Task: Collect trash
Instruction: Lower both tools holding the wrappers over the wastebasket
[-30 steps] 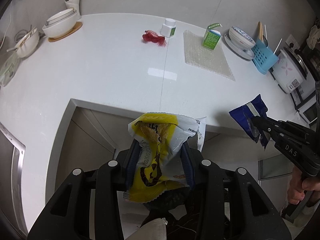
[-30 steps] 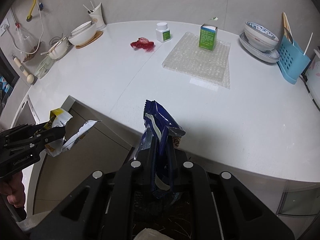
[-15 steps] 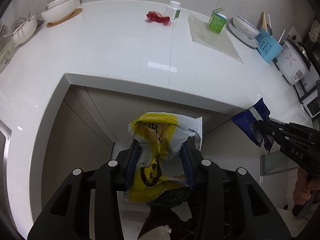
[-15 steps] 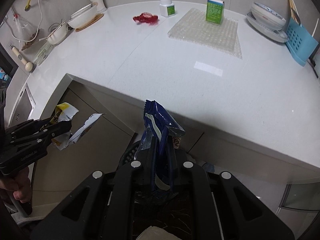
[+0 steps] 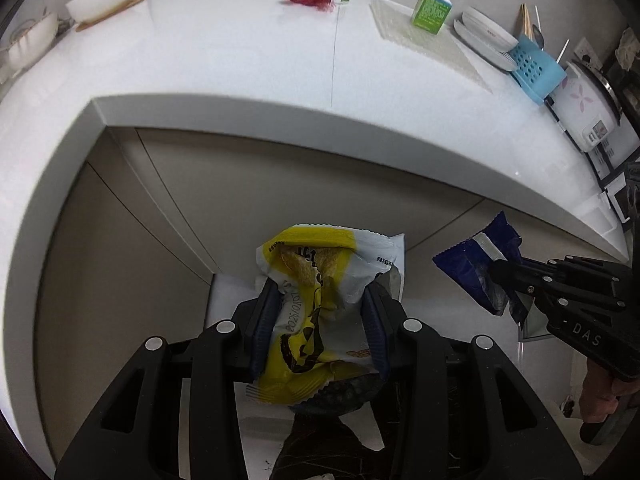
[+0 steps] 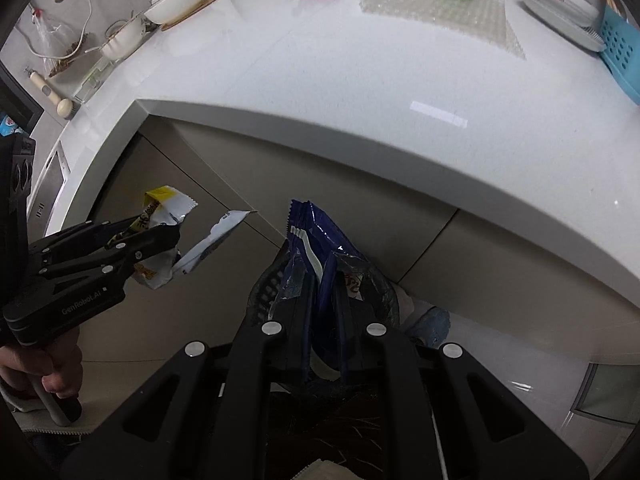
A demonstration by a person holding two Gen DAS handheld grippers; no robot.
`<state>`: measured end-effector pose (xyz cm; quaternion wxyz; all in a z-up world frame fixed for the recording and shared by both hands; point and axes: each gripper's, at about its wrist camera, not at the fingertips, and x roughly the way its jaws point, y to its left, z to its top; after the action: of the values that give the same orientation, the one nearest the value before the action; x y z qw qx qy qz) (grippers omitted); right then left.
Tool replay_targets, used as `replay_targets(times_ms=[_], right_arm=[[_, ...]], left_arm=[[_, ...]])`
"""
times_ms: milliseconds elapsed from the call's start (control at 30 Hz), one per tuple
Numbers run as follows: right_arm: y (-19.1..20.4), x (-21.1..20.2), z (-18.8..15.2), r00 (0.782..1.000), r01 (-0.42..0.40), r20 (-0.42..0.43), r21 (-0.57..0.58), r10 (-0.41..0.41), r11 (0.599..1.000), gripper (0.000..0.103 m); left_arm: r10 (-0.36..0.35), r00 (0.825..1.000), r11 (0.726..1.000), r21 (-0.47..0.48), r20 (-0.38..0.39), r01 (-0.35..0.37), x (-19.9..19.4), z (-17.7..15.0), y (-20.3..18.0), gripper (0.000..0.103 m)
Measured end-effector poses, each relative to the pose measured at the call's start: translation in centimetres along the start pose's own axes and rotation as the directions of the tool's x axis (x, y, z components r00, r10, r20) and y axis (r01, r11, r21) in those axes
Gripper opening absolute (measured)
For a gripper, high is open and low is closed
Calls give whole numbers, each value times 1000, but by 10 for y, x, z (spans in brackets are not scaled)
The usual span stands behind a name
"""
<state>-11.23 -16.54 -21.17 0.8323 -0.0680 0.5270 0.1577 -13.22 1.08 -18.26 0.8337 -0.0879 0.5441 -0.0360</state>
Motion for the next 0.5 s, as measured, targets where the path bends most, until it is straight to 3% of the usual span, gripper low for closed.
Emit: replay_targets(times_ms=[500], right_arm=[[2,66,-25,994,-28,-108,-36,24,999,9]], left_arm=[[9,999,1000,-10,-37,-10,47,-25,8,39]])
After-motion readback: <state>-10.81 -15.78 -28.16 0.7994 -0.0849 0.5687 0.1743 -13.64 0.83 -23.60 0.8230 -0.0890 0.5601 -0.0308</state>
